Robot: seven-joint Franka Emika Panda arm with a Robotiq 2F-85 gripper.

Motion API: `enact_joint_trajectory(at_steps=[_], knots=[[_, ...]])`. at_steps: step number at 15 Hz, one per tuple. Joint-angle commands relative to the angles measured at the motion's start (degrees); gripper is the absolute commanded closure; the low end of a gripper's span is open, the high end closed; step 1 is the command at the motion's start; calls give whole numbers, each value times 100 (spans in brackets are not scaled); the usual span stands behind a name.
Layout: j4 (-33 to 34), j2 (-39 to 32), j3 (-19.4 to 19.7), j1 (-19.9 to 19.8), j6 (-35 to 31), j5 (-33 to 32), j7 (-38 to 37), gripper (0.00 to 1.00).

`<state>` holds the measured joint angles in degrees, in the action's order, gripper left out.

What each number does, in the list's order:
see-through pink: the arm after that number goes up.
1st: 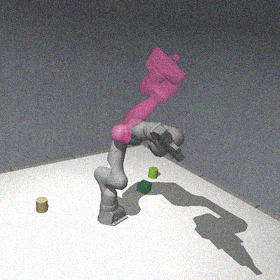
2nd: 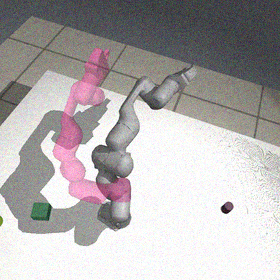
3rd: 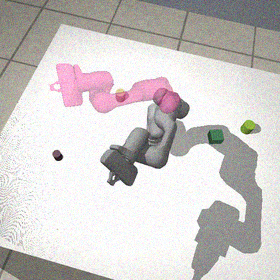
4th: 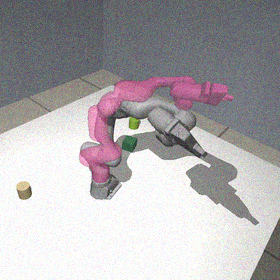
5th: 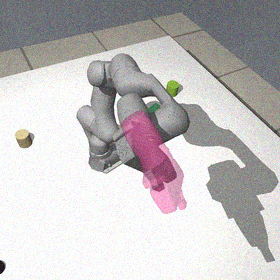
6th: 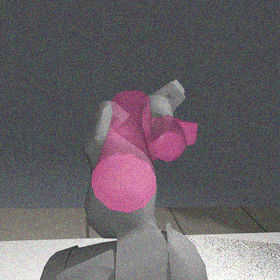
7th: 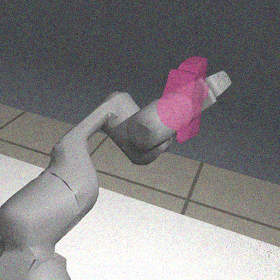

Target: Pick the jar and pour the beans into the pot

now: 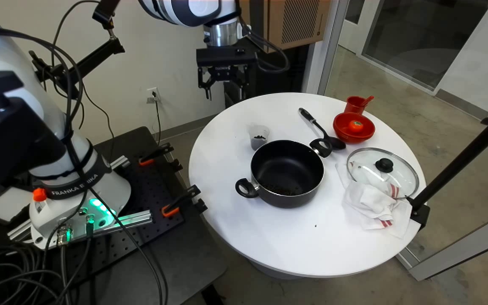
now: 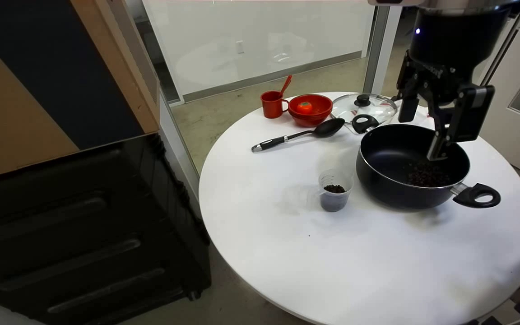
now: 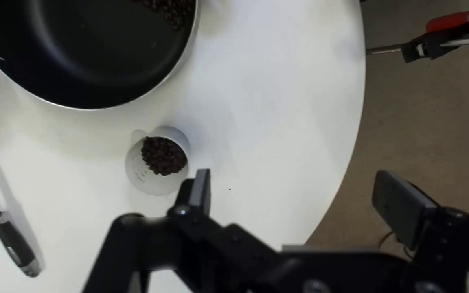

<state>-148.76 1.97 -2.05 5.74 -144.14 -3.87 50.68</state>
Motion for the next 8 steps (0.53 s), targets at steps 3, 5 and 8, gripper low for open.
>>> enact_joint_trajectory(at_steps=[3,5,8], knots=[[497,-616,-189,-12,561,1194,2151,0],[771,-918,-252,-61,792,938,2277,0],[1239,-1454,-245,-64,910,121,2005,0]])
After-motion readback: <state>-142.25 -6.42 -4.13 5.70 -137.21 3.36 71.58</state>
